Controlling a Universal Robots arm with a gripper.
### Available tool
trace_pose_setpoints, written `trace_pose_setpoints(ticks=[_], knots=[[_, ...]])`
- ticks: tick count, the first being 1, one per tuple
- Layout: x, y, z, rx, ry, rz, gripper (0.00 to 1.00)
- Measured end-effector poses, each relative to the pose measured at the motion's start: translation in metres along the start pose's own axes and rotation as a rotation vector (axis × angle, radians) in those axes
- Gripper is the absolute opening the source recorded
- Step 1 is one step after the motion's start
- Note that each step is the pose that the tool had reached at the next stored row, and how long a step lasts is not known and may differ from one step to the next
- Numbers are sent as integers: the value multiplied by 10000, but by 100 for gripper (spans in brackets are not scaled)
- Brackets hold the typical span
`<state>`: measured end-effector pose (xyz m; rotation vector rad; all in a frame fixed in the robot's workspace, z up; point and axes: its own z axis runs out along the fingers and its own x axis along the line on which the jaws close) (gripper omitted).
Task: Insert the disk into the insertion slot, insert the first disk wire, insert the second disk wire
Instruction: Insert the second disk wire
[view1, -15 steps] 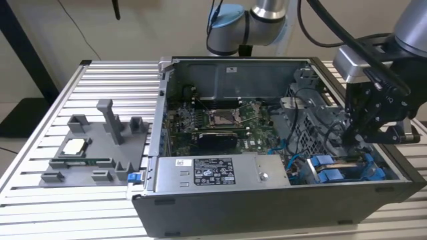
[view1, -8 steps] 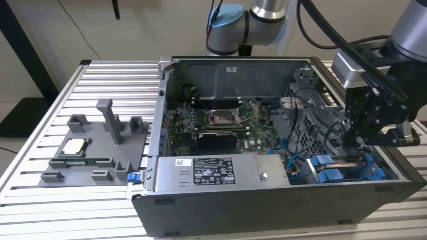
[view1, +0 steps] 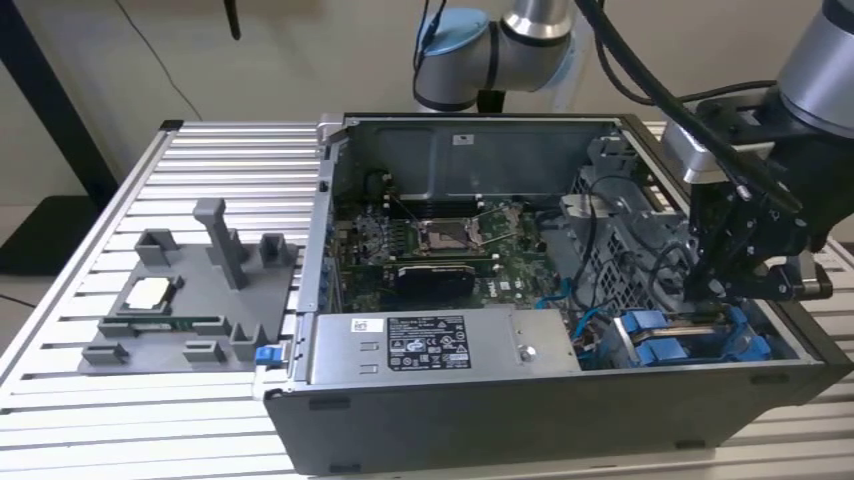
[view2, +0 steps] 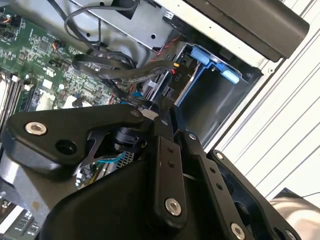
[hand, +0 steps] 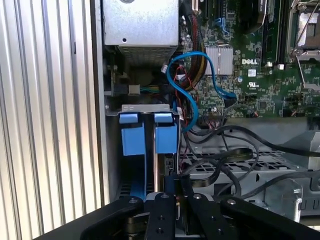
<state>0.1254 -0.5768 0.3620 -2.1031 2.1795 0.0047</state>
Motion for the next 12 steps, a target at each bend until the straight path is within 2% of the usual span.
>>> trace_pose_setpoints(ticks=[3,8,12], knots=[[4,-5,53,4,16,173,16],[9,-52,136,-43,24,266,16],[10,-56,174,-64,28,279,16]])
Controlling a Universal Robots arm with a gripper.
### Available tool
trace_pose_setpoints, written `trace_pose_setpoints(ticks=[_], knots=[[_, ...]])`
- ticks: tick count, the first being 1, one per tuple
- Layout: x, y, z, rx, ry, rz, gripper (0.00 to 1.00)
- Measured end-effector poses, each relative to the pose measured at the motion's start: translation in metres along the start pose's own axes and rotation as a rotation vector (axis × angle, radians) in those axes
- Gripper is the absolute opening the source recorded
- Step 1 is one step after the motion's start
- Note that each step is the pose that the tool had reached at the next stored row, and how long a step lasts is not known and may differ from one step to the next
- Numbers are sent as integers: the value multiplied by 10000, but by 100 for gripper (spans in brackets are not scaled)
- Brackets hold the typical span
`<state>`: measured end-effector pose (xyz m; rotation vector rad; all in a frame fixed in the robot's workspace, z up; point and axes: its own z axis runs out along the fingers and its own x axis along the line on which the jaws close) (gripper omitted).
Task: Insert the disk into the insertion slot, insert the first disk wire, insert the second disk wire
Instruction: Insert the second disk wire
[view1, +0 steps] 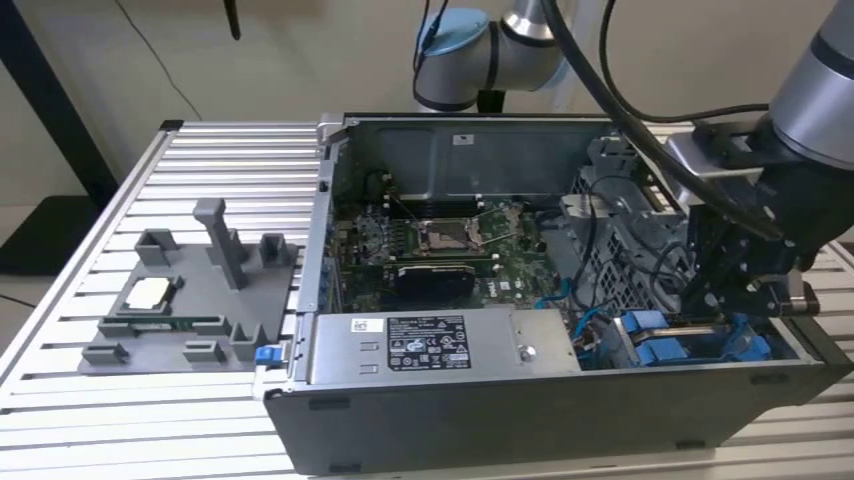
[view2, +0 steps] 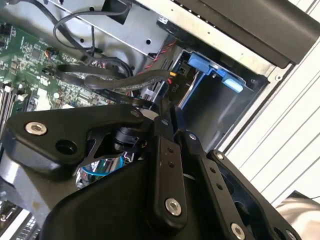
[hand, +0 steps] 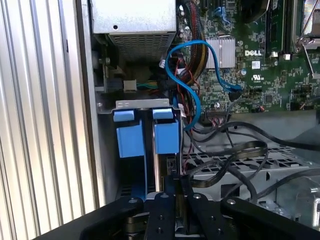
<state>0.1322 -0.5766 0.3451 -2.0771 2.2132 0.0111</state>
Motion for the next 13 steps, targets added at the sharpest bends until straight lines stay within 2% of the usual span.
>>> trace_pose_setpoints(ticks=[10,13], knots=[[-9,-21,30,0,-2,0,16],[-7,-23,63,1,2,0,16]])
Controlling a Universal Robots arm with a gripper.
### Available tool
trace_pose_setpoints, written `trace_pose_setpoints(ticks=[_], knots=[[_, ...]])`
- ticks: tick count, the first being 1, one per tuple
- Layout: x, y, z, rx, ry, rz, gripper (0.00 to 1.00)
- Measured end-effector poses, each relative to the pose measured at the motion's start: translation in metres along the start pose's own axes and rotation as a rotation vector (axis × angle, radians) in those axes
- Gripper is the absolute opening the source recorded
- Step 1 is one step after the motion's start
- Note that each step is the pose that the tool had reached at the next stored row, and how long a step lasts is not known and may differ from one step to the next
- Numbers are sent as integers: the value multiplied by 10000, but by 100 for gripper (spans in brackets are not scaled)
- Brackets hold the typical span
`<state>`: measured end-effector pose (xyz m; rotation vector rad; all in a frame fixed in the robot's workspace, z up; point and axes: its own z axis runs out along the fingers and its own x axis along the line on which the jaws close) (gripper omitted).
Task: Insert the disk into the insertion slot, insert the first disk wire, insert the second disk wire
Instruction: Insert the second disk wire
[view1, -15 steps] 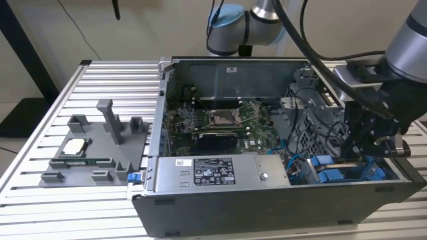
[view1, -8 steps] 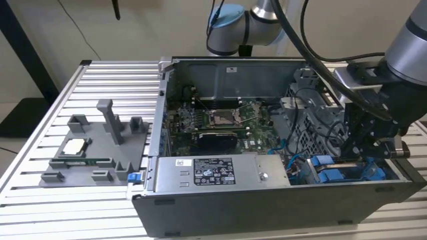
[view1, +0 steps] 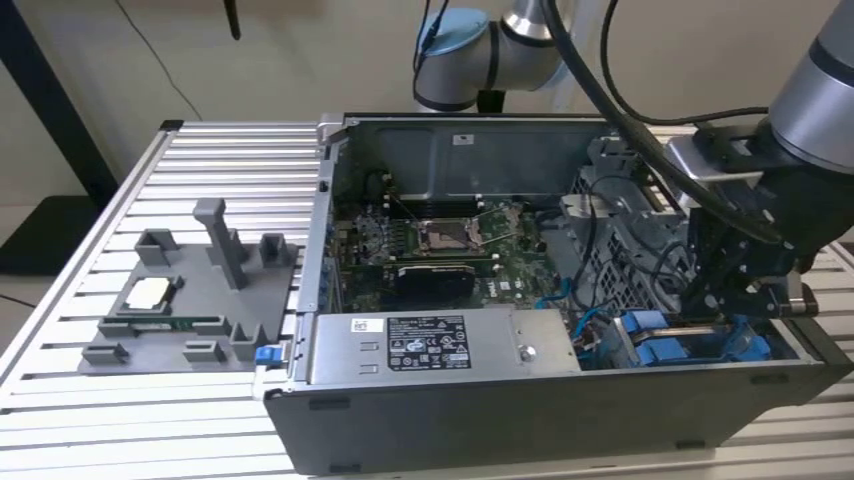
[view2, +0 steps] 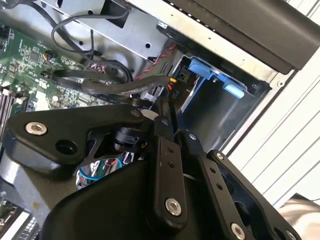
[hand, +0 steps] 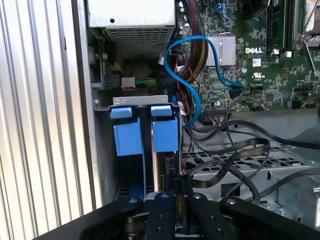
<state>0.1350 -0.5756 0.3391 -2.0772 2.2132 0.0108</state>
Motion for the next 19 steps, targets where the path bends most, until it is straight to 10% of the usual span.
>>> trace_pose_setpoints(ticks=[19], knots=[[3,3,43,-2,-21,1,23]])
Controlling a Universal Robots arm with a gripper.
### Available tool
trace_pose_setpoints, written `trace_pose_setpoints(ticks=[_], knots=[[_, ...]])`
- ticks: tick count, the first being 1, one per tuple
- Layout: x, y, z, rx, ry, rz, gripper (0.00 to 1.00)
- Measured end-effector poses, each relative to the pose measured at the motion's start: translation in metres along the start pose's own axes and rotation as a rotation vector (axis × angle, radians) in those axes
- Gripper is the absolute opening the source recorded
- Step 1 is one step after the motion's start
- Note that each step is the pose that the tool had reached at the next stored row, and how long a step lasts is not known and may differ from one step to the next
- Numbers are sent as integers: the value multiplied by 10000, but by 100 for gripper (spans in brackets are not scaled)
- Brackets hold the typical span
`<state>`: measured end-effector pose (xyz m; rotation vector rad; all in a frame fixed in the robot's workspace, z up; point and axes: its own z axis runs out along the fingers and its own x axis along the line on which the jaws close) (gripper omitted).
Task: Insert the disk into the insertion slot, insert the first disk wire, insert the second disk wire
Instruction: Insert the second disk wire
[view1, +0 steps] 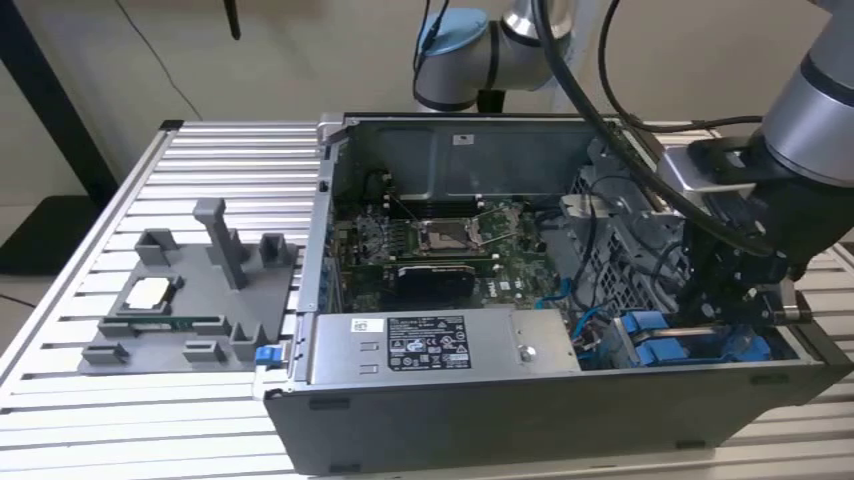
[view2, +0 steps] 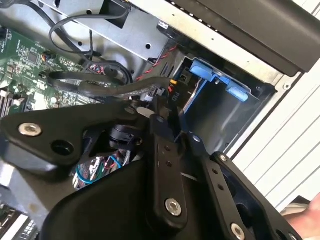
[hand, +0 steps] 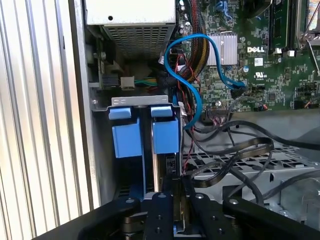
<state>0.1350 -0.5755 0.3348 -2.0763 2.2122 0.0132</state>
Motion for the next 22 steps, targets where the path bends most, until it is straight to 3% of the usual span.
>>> trace_pose_setpoints(ticks=[1,2,13,22], knots=[[-2,-1,-28,0,3,1,23],[-7,-5,-81,1,16,0,30],[-48,-38,-573,-1,17,0,30],[-50,-40,-593,-4,-19,2,30]])
